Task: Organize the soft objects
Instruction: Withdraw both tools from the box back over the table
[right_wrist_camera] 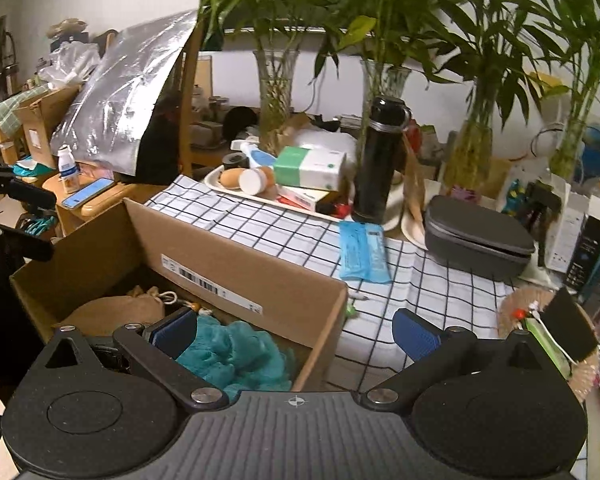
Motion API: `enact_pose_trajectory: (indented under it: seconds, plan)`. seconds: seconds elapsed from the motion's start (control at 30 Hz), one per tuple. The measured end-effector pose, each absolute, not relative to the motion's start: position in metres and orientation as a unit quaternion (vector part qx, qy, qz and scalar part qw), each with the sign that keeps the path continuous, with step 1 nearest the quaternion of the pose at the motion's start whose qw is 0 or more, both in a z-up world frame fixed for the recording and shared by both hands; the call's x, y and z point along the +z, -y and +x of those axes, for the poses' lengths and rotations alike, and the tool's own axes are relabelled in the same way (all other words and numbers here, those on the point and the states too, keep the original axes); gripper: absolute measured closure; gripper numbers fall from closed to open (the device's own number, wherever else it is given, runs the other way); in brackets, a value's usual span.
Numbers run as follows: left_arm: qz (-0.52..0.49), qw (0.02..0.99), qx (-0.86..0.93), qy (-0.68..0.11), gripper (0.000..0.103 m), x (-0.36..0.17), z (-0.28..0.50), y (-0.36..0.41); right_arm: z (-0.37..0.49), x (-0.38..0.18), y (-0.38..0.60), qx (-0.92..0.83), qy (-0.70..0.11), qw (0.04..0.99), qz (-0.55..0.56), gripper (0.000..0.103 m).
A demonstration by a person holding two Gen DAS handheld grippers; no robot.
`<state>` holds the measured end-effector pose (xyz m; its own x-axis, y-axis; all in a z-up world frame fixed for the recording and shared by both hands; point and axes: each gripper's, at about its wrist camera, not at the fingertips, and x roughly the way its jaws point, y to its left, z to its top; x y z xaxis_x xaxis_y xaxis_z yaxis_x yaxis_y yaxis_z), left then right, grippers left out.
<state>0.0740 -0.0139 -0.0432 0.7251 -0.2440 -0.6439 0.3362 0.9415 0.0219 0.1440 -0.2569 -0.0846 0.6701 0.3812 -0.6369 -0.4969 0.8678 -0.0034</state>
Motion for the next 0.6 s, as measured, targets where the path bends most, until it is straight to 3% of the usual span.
enact_pose_trajectory:
  seconds: [0.6]
  plan:
    - [0.087,0.943,-0.134,-0.292,0.02,-0.038,0.092,0.001,0.161,-0.086,0.264,0.208,-0.326,0.921,-0.041,0.0]
